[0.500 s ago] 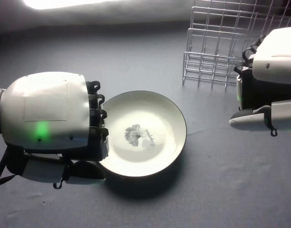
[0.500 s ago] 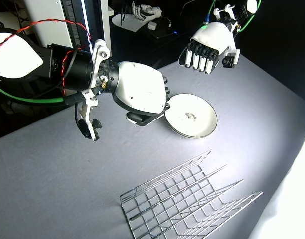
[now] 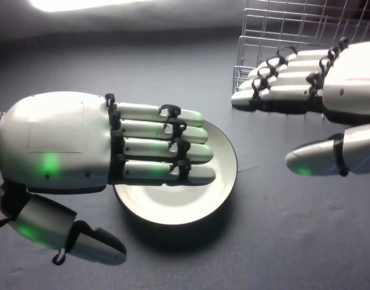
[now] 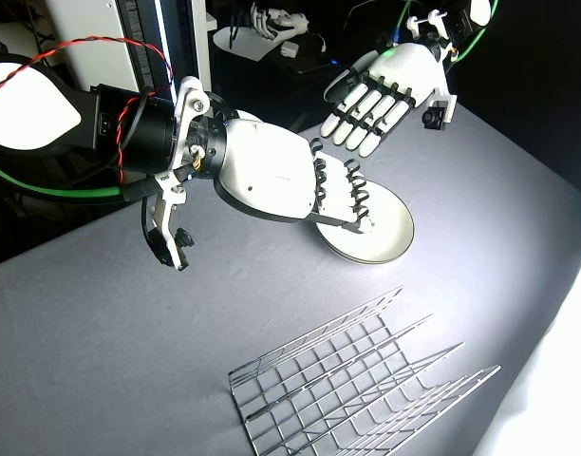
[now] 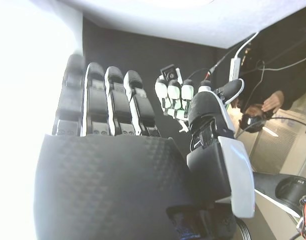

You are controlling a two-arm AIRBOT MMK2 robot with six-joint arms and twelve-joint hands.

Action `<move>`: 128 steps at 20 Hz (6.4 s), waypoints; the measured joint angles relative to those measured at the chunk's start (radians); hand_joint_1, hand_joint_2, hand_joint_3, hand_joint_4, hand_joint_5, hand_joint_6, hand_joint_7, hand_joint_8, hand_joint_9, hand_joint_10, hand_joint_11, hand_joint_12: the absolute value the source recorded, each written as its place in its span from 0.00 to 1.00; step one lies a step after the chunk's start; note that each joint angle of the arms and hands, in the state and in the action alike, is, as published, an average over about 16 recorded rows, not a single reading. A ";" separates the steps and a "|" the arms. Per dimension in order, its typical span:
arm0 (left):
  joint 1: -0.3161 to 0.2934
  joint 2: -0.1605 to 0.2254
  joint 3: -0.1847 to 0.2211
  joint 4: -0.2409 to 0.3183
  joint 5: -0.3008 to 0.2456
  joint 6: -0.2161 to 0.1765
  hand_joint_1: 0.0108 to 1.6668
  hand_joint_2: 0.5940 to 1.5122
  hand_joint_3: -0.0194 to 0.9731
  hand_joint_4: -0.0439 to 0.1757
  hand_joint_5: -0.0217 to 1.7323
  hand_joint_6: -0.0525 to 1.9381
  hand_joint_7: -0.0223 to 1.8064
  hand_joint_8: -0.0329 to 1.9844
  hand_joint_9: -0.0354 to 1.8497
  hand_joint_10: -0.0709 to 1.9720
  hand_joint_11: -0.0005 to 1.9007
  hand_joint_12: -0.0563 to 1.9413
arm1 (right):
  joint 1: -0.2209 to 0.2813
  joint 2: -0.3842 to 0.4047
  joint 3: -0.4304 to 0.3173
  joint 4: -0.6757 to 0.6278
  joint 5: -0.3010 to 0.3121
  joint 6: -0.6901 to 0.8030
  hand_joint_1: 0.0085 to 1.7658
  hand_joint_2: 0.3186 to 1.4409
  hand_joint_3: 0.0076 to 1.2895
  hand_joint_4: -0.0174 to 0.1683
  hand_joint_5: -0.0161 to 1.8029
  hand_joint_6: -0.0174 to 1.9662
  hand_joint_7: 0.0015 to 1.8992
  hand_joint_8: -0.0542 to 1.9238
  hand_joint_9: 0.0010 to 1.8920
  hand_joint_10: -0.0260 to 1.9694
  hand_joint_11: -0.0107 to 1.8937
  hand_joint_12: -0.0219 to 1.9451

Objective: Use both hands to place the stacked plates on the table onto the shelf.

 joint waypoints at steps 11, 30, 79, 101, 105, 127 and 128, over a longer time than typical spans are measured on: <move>-0.095 -0.019 0.069 0.208 -0.005 -0.166 0.00 0.70 0.04 0.21 0.03 0.03 0.03 0.01 0.03 0.04 0.01 0.02 | -0.075 0.004 0.005 0.006 0.052 -0.006 0.00 0.93 0.00 0.06 0.06 0.02 0.04 0.04 0.03 0.02 0.02 0.18; -0.009 -0.145 0.297 0.412 0.031 -0.242 0.00 0.68 0.04 0.21 0.02 0.03 0.02 0.01 0.03 0.04 0.01 0.02 | -0.100 -0.018 0.050 0.033 0.109 -0.026 0.01 0.93 0.01 0.08 0.06 0.02 0.05 0.04 0.04 0.02 0.02 0.20; 0.007 -0.269 0.483 0.502 -0.013 -0.234 0.00 0.69 0.04 0.22 0.01 0.02 0.02 0.01 0.03 0.04 0.01 0.02 | -0.040 -0.047 0.121 0.004 0.129 -0.030 0.01 0.93 0.01 0.07 0.07 0.02 0.05 0.04 0.05 0.02 0.02 0.22; 0.048 -0.325 0.514 0.469 -0.040 -0.236 0.00 0.68 0.04 0.18 0.01 0.02 0.01 0.01 0.02 0.04 0.01 0.03 | -0.074 -0.047 0.123 -0.040 0.219 -0.028 0.50 0.66 0.00 0.08 0.02 0.02 0.01 0.04 0.01 0.02 0.02 0.25; 0.047 -0.353 0.513 0.452 -0.039 -0.236 0.00 0.68 0.04 0.18 0.01 0.02 0.01 0.01 0.02 0.03 0.01 0.03 | -0.086 -0.054 0.132 -0.057 0.253 -0.024 0.53 0.65 0.00 0.08 0.02 0.02 0.01 0.04 0.01 0.02 0.02 0.28; 0.018 -0.429 0.517 0.422 -0.028 -0.239 0.00 0.68 0.04 0.19 0.01 0.02 0.01 0.01 0.03 0.04 0.01 0.03 | -0.180 -0.149 0.283 -0.157 0.450 0.004 0.60 0.63 0.00 0.09 0.04 0.02 0.03 0.04 0.03 0.02 0.02 0.39; 0.018 -0.429 0.517 0.422 -0.028 -0.239 0.00 0.68 0.04 0.19 0.01 0.02 0.01 0.01 0.03 0.04 0.01 0.03 | -0.180 -0.159 0.292 -0.158 0.447 0.004 0.60 0.64 0.00 0.08 0.04 0.02 0.03 0.04 0.04 0.02 0.02 0.40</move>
